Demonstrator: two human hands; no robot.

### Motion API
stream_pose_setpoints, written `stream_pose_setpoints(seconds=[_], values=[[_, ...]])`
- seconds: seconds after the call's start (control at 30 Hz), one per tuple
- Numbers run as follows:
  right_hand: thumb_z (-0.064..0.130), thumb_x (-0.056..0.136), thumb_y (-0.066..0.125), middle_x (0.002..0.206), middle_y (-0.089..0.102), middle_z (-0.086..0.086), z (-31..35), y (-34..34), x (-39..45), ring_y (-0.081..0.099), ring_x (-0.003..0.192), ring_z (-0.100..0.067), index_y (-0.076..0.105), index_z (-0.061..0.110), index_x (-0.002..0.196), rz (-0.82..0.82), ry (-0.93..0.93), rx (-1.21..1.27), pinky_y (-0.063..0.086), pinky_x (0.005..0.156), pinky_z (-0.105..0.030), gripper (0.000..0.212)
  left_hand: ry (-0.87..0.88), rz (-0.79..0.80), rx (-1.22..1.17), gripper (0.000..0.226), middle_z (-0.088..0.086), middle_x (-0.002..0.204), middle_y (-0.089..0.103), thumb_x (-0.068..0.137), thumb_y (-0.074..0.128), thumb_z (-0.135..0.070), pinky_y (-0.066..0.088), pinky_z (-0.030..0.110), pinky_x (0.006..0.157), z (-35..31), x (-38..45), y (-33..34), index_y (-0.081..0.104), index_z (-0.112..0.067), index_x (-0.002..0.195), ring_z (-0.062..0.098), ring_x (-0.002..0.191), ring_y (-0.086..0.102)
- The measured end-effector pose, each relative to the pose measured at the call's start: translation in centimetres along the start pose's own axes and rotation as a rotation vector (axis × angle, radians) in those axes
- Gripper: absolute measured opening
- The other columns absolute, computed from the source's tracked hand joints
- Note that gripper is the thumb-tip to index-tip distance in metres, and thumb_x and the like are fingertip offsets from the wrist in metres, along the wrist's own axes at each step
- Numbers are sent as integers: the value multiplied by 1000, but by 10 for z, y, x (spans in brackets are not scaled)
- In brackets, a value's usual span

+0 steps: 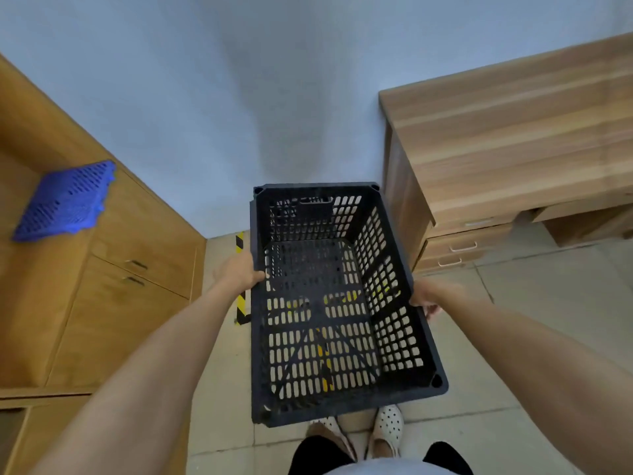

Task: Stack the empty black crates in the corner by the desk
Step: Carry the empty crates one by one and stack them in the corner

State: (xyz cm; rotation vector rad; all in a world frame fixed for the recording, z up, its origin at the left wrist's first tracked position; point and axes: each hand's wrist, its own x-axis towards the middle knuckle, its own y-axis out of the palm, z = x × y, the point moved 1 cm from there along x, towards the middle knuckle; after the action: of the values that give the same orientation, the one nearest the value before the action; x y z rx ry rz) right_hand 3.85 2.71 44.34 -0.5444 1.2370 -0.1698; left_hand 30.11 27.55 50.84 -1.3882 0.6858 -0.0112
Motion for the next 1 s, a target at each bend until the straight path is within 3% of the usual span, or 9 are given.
stream_pose_setpoints(seconds=[0.1, 0.23, 0.33, 0.43, 0.5, 0.6, 0.77, 0.93, 1.0], values=[[11, 95, 56, 117, 63, -19, 23, -13, 14, 70, 88, -25, 51, 0, 128, -51, -18, -126, 60, 76, -33, 36, 2, -17, 8, 31, 4, 94, 63, 90, 62, -40, 50, 34, 71, 4, 31, -5, 50, -16, 106, 25, 87, 62], [9, 92, 61, 117, 65, -15, 59, -31, 32, 69, 83, -19, 53, 1, 124, -21, 1, -235, 54, 60, -24, 34, 21, 0, -3, 37, 6, 93, 64, 89, 65, -39, 56, 41, 81, 8, 77, -19, 51, -13, 110, 26, 88, 63], [10, 92, 63, 112, 70, -11, 90, -43, 52, 63, 63, -10, 58, 1, 118, 11, 37, -312, 48, 53, -20, 29, 57, -17, 28, 48, 7, 95, 66, 86, 68, -41, 56, 38, 80, 15, 123, -33, 53, -8, 118, 26, 86, 64], [9, 88, 68, 103, 71, -9, 125, -54, 77, 63, 67, -12, 60, 2, 115, 9, 87, -336, 51, 57, -21, 29, 110, -17, 117, 34, 9, 114, 62, 87, 65, -44, 47, 31, 68, 22, 167, -47, 55, -12, 92, 22, 77, 57], [9, 85, 71, 93, 69, -7, 147, -61, 92, 65, 69, -13, 61, 2, 114, -2, 108, -349, 56, 66, -24, 32, 123, -4, 147, 33, 6, 107, 60, 89, 63, -44, 38, 31, 63, 28, 195, -56, 50, -15, 81, 20, 71, 52], [9, 82, 75, 89, 67, -7, 175, -68, 116, 71, 79, -18, 63, 3, 114, -41, 99, -320, 59, 81, -32, 34, 119, 41, 135, 31, -2, 81, 51, 91, 61, -41, 35, 32, 64, 36, 235, -65, 54, -12, 96, 21, 75, 50], [11, 77, 78, 77, 59, -1, 208, -82, 148, 67, 77, -20, 62, 7, 108, -118, 27, -390, 59, 77, -35, 35, 121, 69, 108, 27, -5, 69, 45, 91, 61, -38, 36, 30, 60, 47, 288, -73, 45, -16, 93, 18, 67, 49], [16, 77, 77, 105, 62, -9, 235, -107, 182, 65, 97, -27, 57, 10, 110, -128, -21, -476, 56, 80, -36, 39, 99, 100, 110, 39, -1, 78, 52, 90, 63, -43, 44, 31, 63, 45, 336, -79, 53, -11, 110, 21, 74, 54], [17, 78, 76, 106, 62, -8, 244, -119, 199, 65, 97, -27, 56, 9, 111, -118, -35, -494, 55, 79, -36, 40, 55, 118, 66, 50, 1, 85, 57, 89, 65, -45, 48, 32, 67, 43, 354, -75, 51, -9, 121, 22, 79, 57]])
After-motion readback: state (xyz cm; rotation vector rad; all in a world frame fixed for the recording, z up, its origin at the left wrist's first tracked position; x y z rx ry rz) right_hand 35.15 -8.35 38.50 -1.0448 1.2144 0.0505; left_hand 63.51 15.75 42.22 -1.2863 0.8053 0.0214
